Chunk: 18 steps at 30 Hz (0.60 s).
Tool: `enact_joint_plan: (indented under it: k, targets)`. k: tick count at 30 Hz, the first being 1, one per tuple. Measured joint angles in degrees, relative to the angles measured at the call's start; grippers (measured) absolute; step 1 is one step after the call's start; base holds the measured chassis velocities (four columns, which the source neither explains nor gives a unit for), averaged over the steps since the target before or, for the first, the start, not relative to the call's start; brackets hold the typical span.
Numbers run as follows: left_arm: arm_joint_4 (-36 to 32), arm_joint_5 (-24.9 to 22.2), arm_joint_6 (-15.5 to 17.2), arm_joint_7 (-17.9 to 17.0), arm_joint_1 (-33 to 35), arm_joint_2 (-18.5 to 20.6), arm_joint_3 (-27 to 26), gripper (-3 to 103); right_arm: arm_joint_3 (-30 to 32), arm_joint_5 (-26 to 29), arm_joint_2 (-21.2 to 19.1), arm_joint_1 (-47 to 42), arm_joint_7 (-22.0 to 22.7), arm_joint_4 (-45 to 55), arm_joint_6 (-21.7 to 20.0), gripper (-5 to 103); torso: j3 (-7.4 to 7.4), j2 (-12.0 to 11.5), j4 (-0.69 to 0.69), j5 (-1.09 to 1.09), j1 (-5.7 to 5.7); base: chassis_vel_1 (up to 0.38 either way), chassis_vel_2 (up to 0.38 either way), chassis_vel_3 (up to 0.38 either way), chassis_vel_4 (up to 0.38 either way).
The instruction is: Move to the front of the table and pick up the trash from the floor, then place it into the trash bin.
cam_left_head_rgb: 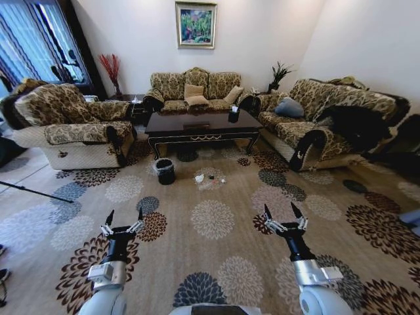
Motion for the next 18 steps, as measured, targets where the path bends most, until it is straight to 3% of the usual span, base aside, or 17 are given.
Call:
enact_joint_plan:
  k: [18]
  targets:
    - [-0.7, -1.9, 0.8, 0.3, 0.2, -0.3, -0.3, 100, -0.4, -0.9, -0.4, 0.2, 0.0, -0.8, -0.2, 100, -2.78, -5.0, 0.00, 0.00, -2.27, 0.000, 0.000, 0.000, 0.000]
